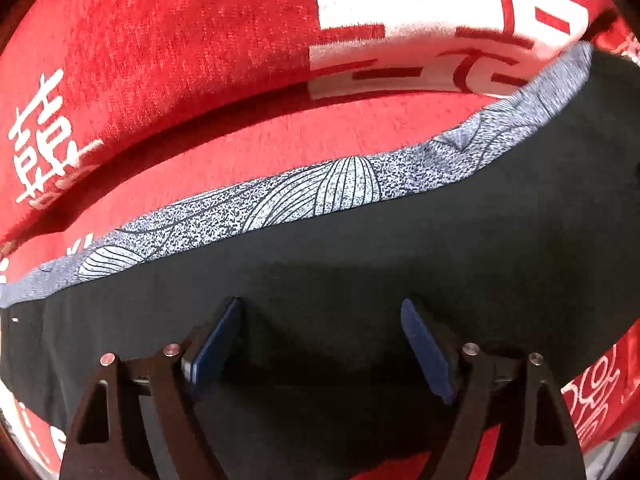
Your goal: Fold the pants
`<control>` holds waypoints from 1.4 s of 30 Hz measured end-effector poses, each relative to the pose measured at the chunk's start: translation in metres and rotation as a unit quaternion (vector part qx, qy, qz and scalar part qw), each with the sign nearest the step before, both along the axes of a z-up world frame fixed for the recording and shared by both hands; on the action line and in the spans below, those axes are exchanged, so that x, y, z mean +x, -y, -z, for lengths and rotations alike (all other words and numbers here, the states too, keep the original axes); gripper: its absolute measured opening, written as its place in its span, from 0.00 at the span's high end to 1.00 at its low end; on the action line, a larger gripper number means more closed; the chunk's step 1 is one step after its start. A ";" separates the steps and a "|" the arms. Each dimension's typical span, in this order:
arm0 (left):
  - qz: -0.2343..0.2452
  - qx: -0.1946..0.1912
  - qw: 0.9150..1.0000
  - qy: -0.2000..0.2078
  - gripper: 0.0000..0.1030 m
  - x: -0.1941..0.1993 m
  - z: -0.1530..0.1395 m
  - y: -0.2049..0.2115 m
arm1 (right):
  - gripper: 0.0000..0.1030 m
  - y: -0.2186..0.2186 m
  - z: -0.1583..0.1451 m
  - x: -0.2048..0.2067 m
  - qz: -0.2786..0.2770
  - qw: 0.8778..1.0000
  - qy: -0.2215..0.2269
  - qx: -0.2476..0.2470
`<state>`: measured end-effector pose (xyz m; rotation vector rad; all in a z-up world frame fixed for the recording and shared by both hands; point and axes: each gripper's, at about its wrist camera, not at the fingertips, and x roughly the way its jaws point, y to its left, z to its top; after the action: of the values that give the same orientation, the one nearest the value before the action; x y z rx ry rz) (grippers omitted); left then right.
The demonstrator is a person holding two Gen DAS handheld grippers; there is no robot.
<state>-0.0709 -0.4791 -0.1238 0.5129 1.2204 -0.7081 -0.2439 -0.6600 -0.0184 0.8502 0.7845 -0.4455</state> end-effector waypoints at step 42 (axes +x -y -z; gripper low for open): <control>-0.027 -0.077 0.985 -0.152 0.20 0.138 -0.049 -0.181 | 0.46 -0.191 0.103 0.106 0.014 0.965 -0.025 0.261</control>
<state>0.0675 -0.2981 -0.0750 0.2483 1.4440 -0.8487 -0.1381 -0.4688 -0.1217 1.3449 0.9556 -0.2873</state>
